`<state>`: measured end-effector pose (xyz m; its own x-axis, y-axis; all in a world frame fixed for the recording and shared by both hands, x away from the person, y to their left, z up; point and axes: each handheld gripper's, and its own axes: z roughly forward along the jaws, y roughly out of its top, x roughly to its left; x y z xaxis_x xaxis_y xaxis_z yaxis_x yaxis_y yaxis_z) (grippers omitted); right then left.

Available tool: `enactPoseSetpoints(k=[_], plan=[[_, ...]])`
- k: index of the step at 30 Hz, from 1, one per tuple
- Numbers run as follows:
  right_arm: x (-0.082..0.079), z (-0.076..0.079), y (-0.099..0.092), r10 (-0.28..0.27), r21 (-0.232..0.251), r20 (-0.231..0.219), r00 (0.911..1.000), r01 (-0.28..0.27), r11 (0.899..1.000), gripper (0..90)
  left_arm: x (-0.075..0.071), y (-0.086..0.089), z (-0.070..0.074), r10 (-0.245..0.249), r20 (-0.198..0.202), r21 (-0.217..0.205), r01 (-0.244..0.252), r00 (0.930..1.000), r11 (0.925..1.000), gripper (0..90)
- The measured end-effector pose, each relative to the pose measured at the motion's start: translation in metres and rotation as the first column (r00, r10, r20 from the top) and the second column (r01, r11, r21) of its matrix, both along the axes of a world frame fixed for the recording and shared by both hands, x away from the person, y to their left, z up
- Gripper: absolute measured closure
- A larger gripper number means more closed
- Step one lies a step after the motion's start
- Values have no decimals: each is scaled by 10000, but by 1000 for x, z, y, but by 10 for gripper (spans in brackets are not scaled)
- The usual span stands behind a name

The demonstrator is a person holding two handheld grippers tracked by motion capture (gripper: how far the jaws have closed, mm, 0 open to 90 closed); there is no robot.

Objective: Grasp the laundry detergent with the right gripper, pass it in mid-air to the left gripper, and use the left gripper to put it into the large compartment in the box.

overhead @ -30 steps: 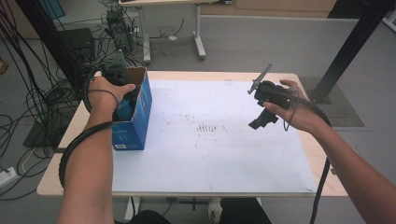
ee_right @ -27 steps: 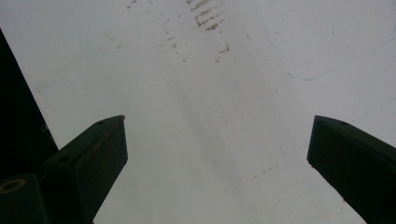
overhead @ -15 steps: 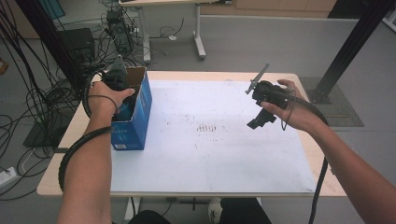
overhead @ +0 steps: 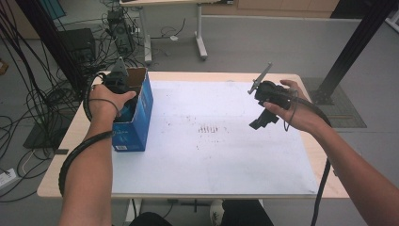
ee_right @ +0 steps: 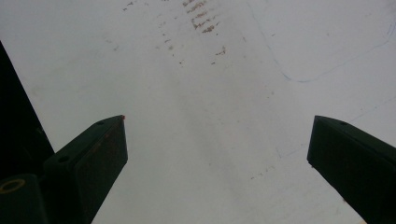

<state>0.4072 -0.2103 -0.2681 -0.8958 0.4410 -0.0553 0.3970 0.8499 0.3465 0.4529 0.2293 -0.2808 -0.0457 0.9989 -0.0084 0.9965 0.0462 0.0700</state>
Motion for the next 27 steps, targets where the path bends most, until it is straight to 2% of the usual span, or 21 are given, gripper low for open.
enactPoseSetpoints(k=[27], plan=[[0, 1, -6, -91, 61, 61, 9999, 90, 9999, 49, 1, -2, -1, 11, 49, 86, -12, 10000, 10000, 373]])
